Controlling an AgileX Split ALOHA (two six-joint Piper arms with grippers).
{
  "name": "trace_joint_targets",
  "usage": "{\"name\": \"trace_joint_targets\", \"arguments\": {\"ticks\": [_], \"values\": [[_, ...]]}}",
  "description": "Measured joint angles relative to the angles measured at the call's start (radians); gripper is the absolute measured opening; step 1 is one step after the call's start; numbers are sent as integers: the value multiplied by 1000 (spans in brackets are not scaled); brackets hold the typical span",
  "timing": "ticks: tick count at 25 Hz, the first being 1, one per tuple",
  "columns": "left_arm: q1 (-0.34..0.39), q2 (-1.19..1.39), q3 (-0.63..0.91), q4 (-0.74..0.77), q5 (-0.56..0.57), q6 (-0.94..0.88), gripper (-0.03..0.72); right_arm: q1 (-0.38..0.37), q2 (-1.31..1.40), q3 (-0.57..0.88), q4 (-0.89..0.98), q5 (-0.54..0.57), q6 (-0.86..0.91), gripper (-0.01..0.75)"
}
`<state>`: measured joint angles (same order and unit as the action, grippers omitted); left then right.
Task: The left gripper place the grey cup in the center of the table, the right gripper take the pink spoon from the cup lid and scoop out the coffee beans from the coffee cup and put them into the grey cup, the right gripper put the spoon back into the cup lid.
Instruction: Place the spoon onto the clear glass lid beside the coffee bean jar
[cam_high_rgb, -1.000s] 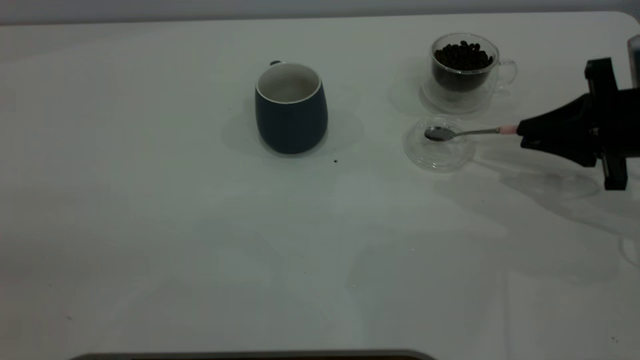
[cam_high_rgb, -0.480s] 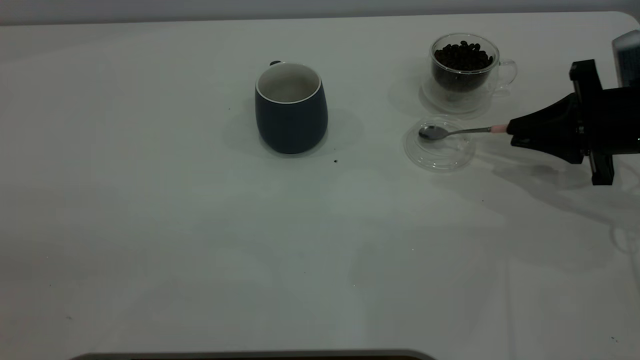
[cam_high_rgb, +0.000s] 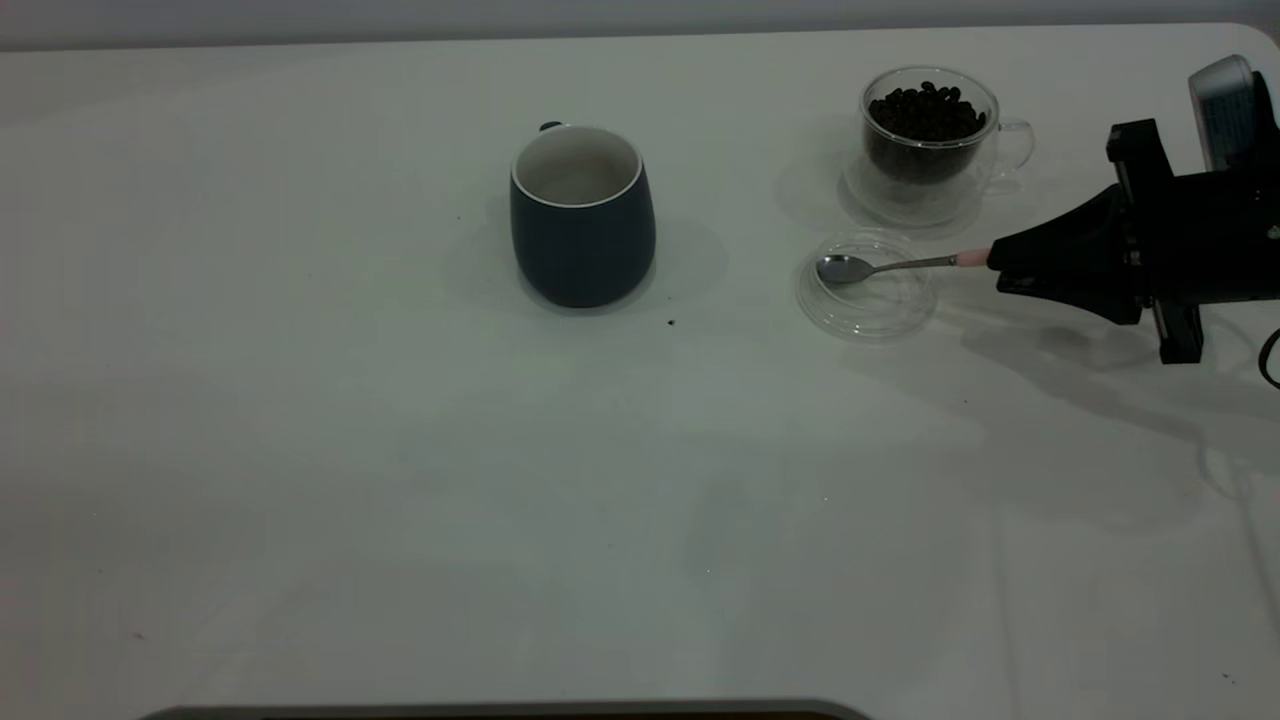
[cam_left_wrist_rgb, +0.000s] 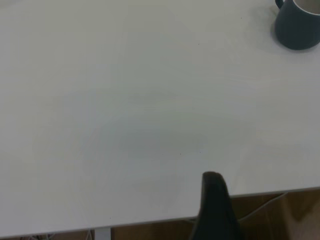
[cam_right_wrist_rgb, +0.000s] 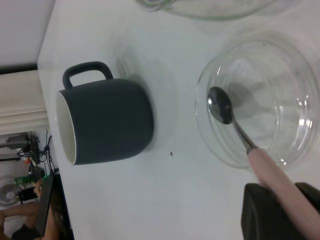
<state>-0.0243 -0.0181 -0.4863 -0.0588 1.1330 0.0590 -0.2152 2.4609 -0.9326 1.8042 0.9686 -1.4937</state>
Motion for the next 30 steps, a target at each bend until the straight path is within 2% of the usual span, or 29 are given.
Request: {"name": "trace_joint_targets", "arguments": {"ticks": [6, 30], "values": [[0, 0, 0, 0, 0, 0, 586, 7, 0, 0, 0, -32, 0, 114], [0, 0, 0, 0, 0, 0, 586, 37, 1, -40, -1, -42, -1, 114]]}}
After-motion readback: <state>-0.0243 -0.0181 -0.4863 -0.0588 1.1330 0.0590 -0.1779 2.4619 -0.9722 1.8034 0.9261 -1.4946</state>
